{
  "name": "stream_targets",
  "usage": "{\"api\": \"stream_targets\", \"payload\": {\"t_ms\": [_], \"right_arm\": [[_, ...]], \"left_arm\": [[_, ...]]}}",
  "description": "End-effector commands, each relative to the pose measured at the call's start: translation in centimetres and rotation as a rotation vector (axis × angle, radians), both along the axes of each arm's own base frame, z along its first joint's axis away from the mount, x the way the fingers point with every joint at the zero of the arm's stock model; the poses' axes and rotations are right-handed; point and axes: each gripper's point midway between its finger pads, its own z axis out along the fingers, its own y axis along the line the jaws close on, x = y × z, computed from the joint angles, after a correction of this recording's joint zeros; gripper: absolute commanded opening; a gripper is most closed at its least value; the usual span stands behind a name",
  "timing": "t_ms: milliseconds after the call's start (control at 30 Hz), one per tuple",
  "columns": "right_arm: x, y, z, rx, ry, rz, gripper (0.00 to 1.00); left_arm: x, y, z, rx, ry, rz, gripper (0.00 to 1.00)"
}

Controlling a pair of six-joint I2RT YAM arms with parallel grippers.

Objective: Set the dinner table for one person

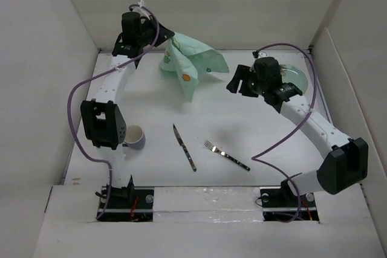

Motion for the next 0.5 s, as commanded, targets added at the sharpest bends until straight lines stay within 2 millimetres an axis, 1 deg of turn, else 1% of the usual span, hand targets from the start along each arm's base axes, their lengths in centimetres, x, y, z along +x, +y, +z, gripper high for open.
{"api": "stream_targets", "payload": {"t_ms": [0,33,67,100,133,167,200,233,267,300,333,367,400,433,467], "right_arm": [[2.5,-0.5,0.8,0.042,-0.081,-0.069,0.73],[2.8,-0.5,-0.8,0.031,-0.046,-0.081,0.74],[3.3,-1.2,-1.6,0.026,-0.026,-0.106,0.76],[3.8,-1.6,-2.0,0.019,-0.021,-0.120,0.77],[4.4,-1.9,-3.1,0.012,-0.008,-0.129,0.78],[5.0,-1.8,-3.2,0.006,-0.035,-0.119,0.79],[5.8,-2.5,-3.6,-0.008,-0.044,-0.152,0.84],[6.2,-2.2,-3.8,-0.008,-0.052,-0.137,0.87],[7.4,-2.4,-5.0,-0.029,-0.048,-0.132,0.88],[7.8,-1.1,-6.5,-0.026,-0.009,-0.066,0.90],[7.8,-1.1,-6.5,-0.026,-0.009,-0.066,0.90],[8.7,-0.3,-8.0,-0.033,-0.006,-0.024,0.90],[8.8,0.6,-8.8,-0.010,0.007,0.021,0.89],[9.2,0.8,-9.6,-0.016,0.016,0.026,0.89],[9.4,1.4,-11.4,-0.049,0.035,0.050,0.89]], "left_arm": [[-3.4,-2.0,2.7,-0.029,-0.042,-0.092,0.00],[-4.6,-2.2,4.0,-0.038,-0.058,-0.117,0.00],[-5.2,-2.3,4.2,-0.044,-0.059,-0.135,0.00],[-6.0,-2.4,3.9,-0.051,-0.048,-0.152,0.00],[-7.1,-2.6,4.6,-0.055,-0.059,-0.179,0.00],[-7.7,-2.6,4.6,-0.054,-0.054,-0.190,0.00],[-8.1,-2.7,3.9,-0.050,-0.035,-0.203,0.00],[-9.0,-2.8,4.3,-0.047,-0.038,-0.226,0.00],[-9.4,-2.8,4.1,-0.047,-0.033,-0.237,0.00],[-10.5,-2.8,3.3,-0.046,-0.010,-0.250,0.00],[-10.5,-2.8,3.3,-0.046,-0.010,-0.250,0.00],[-10.7,-2.8,2.9,-0.046,-0.003,-0.252,0.00],[-10.8,-2.7,2.1,-0.041,0.014,-0.251,0.00],[-11.0,-2.7,1.9,-0.042,0.021,-0.255,0.00],[-11.1,-2.8,1.8,-0.043,0.026,-0.262,0.00]]}}
